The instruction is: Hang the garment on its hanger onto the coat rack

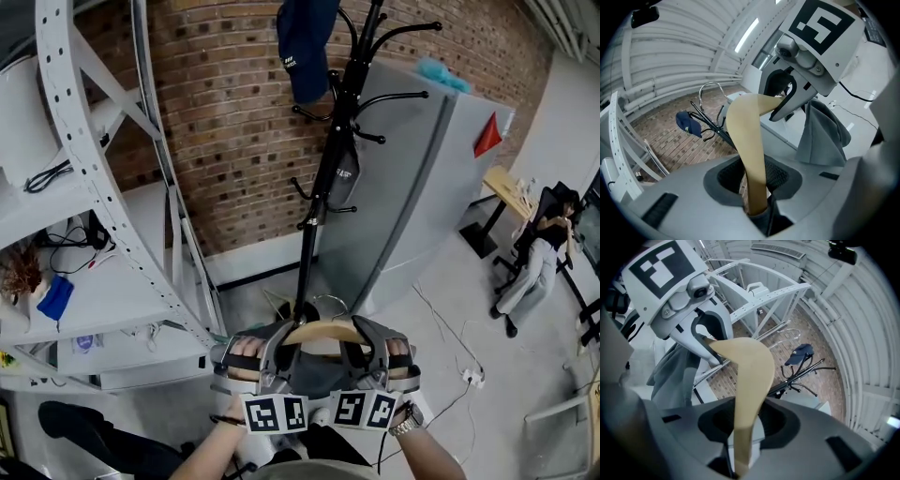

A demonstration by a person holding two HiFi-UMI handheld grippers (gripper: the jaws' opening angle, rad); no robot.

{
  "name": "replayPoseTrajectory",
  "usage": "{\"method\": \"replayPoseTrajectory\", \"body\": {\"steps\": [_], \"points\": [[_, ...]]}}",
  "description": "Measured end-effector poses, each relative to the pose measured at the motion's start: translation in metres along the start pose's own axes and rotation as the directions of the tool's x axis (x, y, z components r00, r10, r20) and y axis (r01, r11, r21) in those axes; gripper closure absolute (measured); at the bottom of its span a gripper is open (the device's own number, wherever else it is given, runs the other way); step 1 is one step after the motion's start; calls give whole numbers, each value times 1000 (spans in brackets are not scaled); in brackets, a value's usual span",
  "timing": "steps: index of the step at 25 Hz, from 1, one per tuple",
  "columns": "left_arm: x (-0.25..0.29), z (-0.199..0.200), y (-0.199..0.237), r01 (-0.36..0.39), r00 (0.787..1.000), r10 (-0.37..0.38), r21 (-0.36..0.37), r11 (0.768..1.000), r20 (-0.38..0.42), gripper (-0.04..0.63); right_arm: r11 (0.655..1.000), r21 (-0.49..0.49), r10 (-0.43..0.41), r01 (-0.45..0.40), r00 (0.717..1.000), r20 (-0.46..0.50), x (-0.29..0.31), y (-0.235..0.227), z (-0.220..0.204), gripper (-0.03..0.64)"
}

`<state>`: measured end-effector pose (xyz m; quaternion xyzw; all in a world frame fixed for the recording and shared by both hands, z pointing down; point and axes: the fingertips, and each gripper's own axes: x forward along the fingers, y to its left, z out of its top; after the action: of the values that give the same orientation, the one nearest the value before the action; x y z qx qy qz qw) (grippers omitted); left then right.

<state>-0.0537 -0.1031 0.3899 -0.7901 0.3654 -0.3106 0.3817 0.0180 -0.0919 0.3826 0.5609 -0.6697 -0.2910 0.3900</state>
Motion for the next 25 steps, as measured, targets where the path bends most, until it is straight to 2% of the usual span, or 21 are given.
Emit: {"method": "replayPoseTrajectory", "body": {"steps": [15, 20, 25], "points": [[118, -32, 6, -16, 997, 16, -4, 1000, -71, 495, 998, 1, 60, -60, 998, 29, 114, -12, -46, 494], [152, -40, 14, -37, 995, 38, 4, 999, -93, 495, 998, -12, 63, -62, 997, 47, 145, -20, -54, 494], [181, -65, 18, -24, 992, 24, 0, 1000, -125, 495, 999, 2, 50, -50, 999, 23, 178, -13, -56, 494]]}}
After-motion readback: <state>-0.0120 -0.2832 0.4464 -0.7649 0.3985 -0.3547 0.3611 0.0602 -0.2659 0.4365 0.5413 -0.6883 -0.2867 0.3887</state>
